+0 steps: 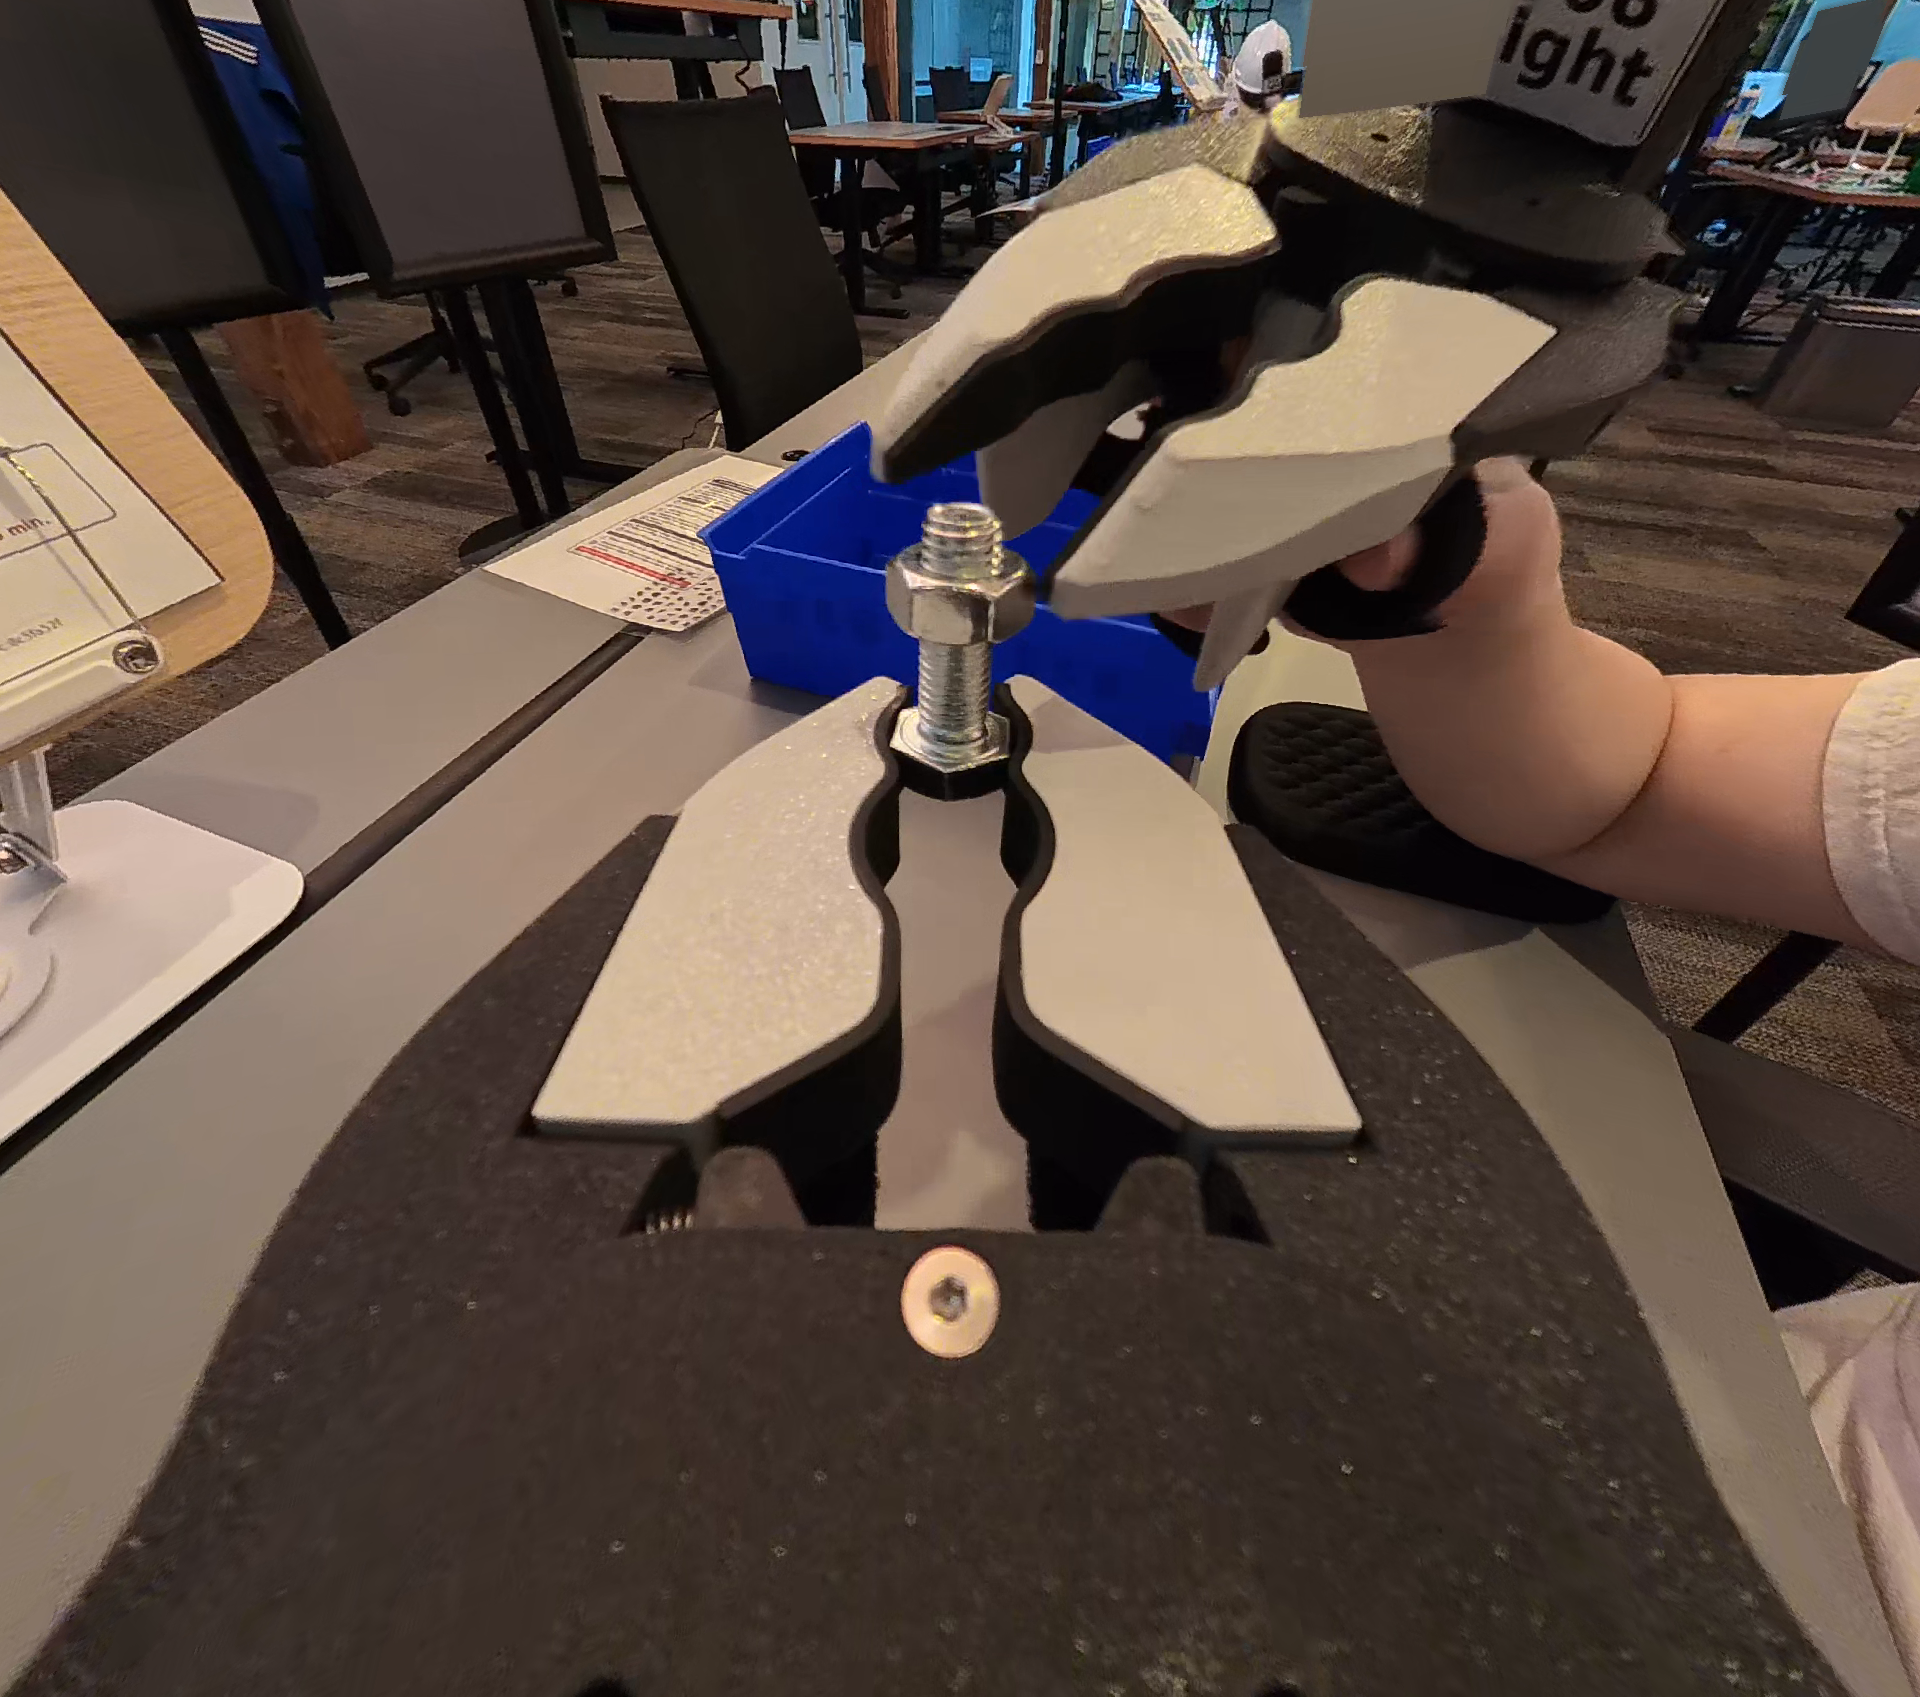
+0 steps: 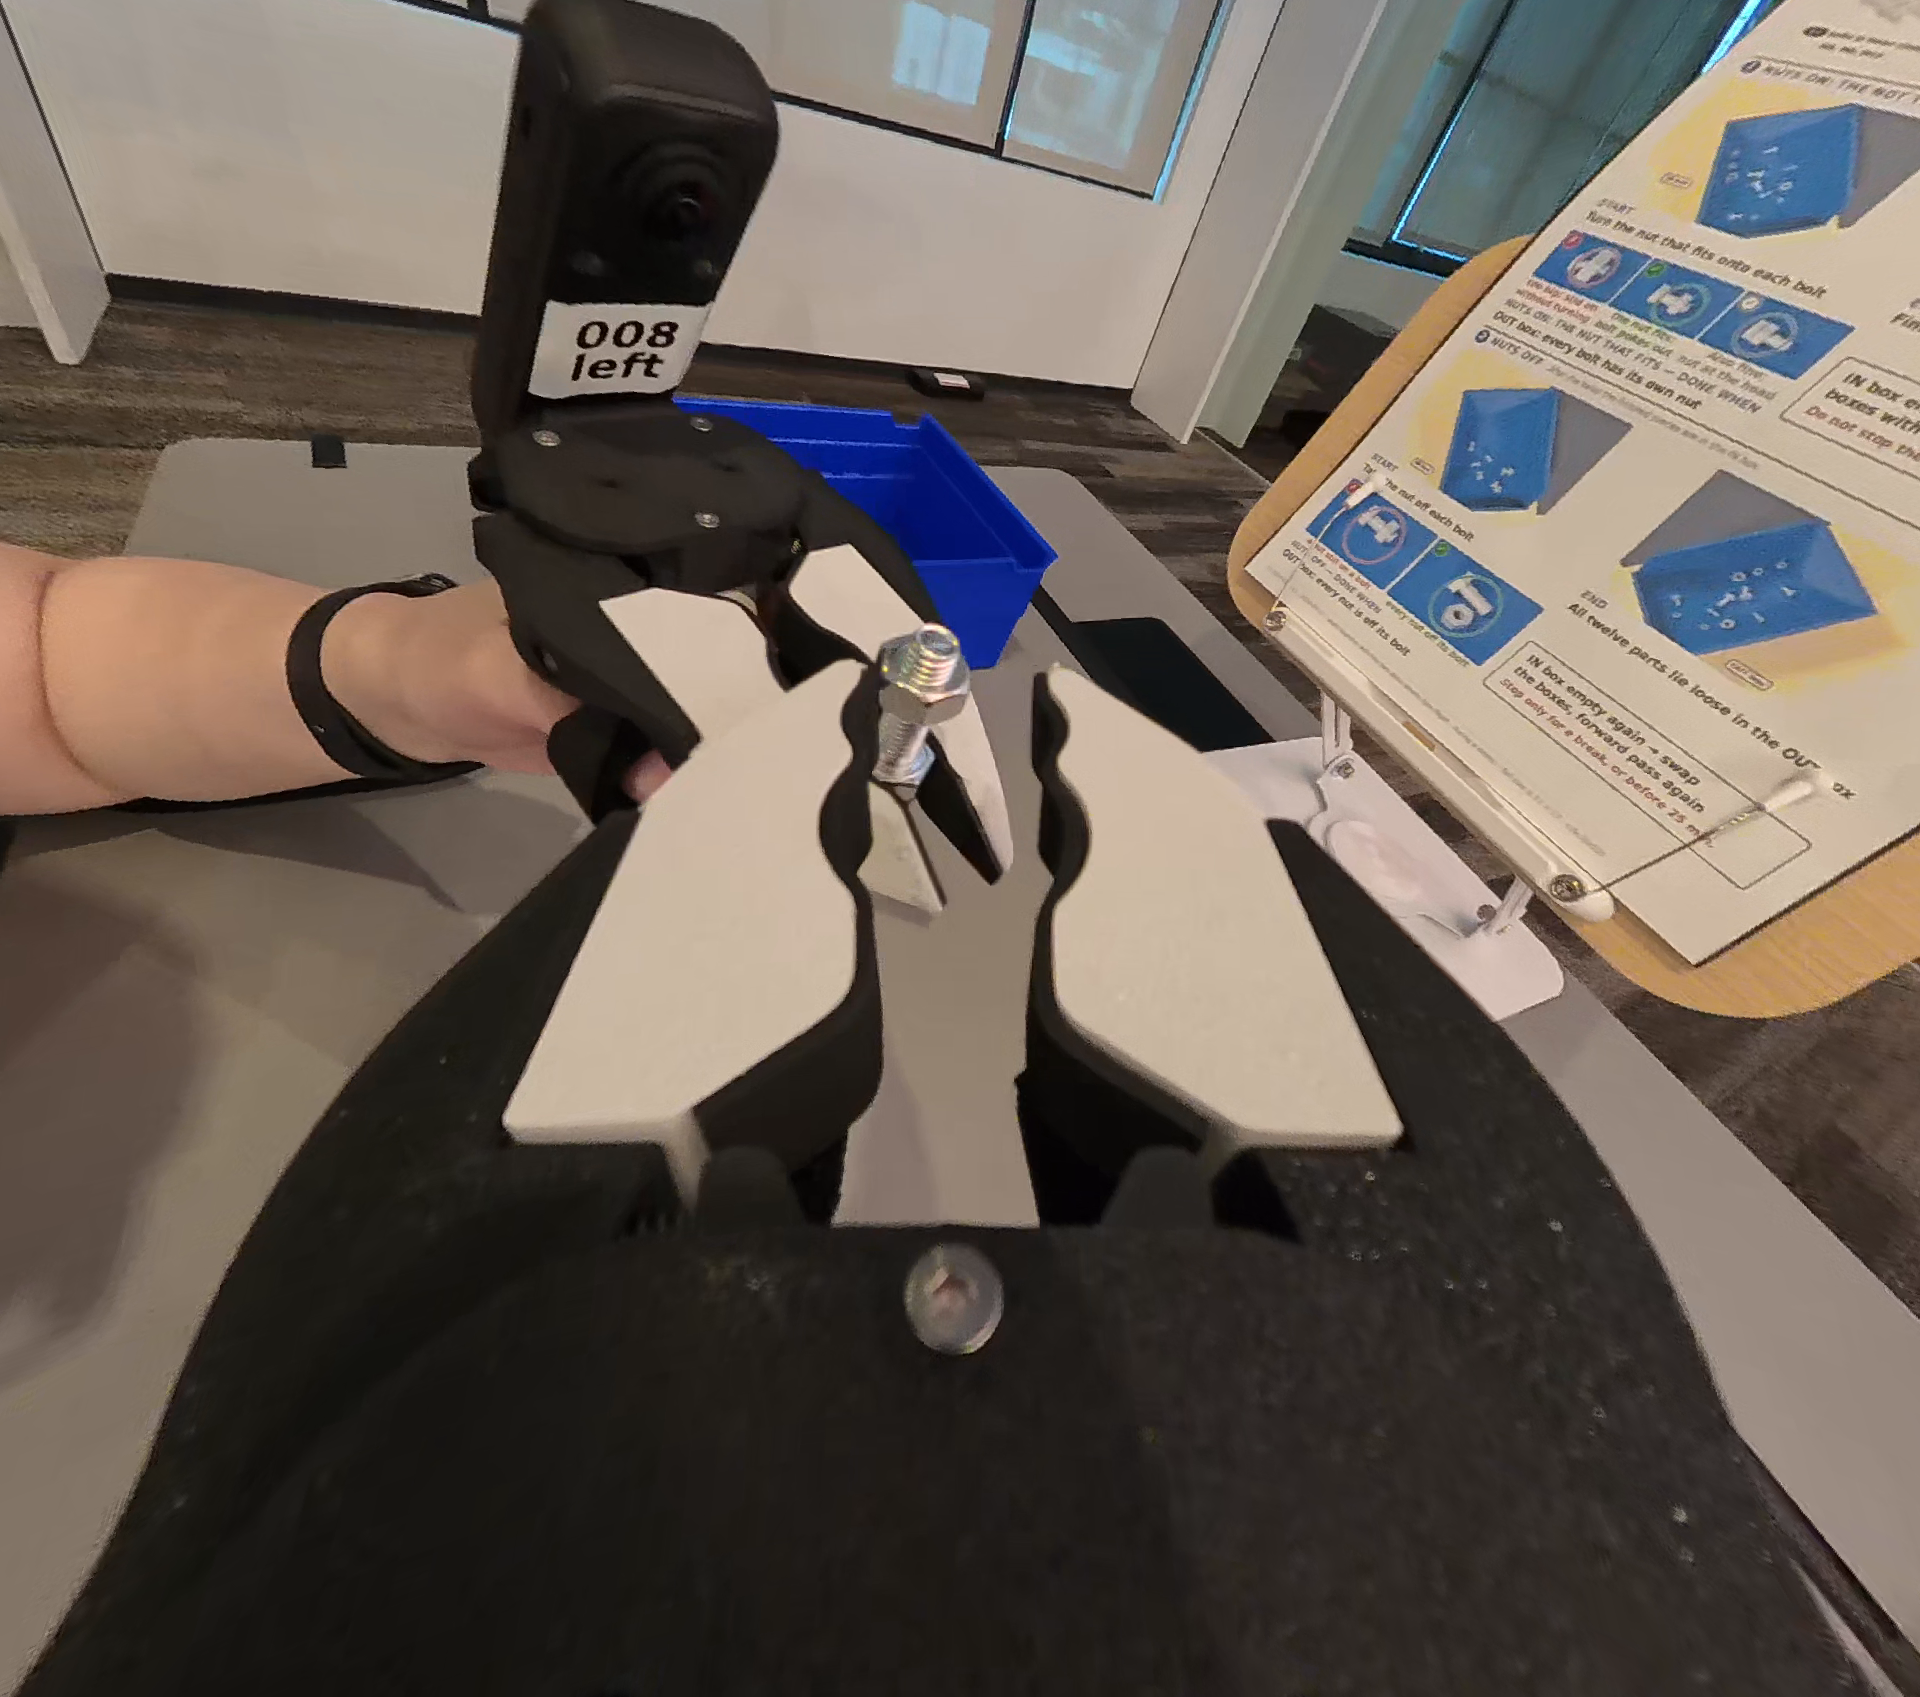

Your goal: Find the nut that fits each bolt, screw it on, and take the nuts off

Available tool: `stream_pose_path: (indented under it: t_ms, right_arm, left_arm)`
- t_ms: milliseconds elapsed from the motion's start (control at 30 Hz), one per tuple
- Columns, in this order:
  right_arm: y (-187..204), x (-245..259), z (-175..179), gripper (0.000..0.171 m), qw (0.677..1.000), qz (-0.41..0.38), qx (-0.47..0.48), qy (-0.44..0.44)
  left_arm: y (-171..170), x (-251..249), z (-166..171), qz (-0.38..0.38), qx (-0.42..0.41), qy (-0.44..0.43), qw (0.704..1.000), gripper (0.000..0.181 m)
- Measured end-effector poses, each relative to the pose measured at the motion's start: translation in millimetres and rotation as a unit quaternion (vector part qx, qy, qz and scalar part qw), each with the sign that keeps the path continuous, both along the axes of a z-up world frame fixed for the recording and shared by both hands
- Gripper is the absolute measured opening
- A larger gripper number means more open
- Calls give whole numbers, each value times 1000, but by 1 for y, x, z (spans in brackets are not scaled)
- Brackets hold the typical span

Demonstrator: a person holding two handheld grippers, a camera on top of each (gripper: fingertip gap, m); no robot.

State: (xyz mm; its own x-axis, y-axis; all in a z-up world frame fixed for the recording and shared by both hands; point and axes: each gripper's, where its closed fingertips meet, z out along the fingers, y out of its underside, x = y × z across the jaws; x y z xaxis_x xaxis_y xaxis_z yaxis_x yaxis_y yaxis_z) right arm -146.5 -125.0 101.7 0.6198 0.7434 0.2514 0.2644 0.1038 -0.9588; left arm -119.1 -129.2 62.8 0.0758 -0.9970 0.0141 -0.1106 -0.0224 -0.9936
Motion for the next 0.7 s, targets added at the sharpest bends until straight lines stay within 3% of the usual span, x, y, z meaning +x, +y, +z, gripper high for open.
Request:
stream_pose_path:
  t_ms: [200, 367, 500, 700]
  right_arm:
    - [12, 18, -2, 28, 999, -13, -41, 31]
    - [-5, -3, 2, 30, 992, 61, -78, 80]
    - [5, 2, -2, 37, 991, 42, -86, 92]
    - [7, 15, 6, 32, 988, 44, -96, 116]
  left_arm:
    - [1, -2, 3, 1, -6, -7, 1000, 14]
    - [-1, -1, 2, -2, -3, -4, 1000, 14]
    - [-2, 0, 1, 0, 0, -1, 1000, 14]
    - [1, -4, 7, 3, 1, -11, 1000, 14]
